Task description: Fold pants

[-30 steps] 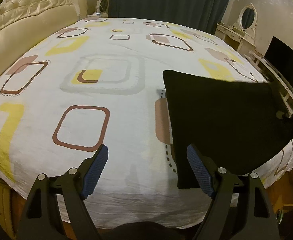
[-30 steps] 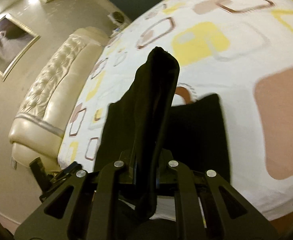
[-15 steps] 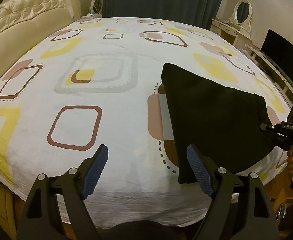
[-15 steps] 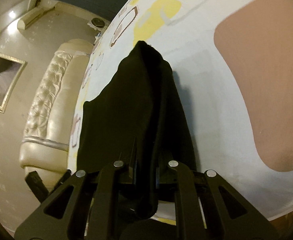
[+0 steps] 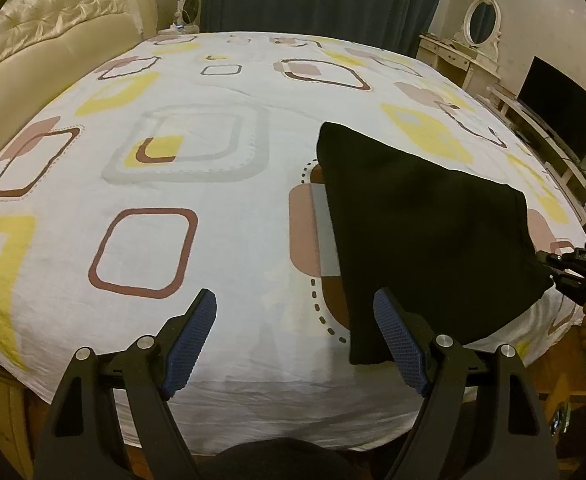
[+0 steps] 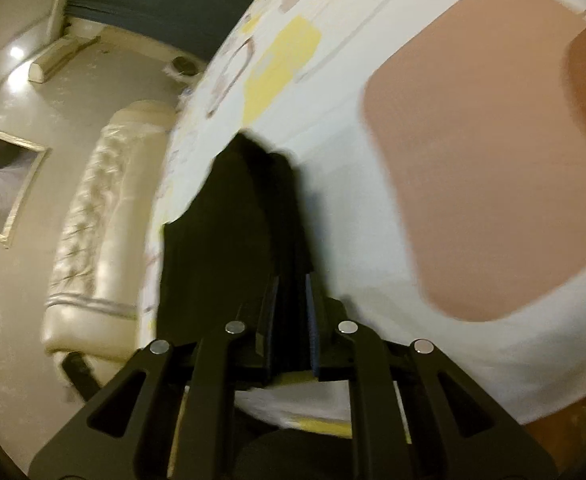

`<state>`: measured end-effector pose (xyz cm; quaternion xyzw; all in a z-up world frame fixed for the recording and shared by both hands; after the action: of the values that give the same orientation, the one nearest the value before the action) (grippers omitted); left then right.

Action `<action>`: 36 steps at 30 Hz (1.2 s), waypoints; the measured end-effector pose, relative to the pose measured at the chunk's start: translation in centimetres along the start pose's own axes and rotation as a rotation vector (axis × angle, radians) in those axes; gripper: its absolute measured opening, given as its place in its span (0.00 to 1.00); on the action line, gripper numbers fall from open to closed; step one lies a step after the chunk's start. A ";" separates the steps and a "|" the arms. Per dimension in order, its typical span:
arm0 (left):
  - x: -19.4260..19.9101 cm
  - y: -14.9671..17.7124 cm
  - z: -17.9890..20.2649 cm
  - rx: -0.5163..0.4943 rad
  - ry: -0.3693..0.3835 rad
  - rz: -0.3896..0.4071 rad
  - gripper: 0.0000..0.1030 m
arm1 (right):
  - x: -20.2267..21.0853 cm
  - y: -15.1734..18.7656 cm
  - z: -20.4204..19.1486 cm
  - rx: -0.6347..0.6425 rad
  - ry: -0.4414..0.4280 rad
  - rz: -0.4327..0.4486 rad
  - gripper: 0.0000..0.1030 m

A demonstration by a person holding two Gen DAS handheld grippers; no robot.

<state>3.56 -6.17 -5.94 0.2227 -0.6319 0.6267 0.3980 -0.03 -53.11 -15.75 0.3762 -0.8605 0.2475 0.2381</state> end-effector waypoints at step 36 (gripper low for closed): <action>-8.5 0.0 3.4 0.160 0.536 -0.238 0.46 | -3.0 3.6 -2.0 0.095 -0.066 -0.114 0.42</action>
<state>7.72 -11.32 -12.22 0.1525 -0.4224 0.6596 0.6027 -0.56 -48.19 -16.91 0.4434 -0.8324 0.2615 0.2051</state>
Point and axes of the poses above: each gripper's, at about its wrist camera, not at the fingertips, and x roughly against the way its jaws point, z to its right, y to its underside, the point moved 3 cm from there along -x, roughly the way its jaws point
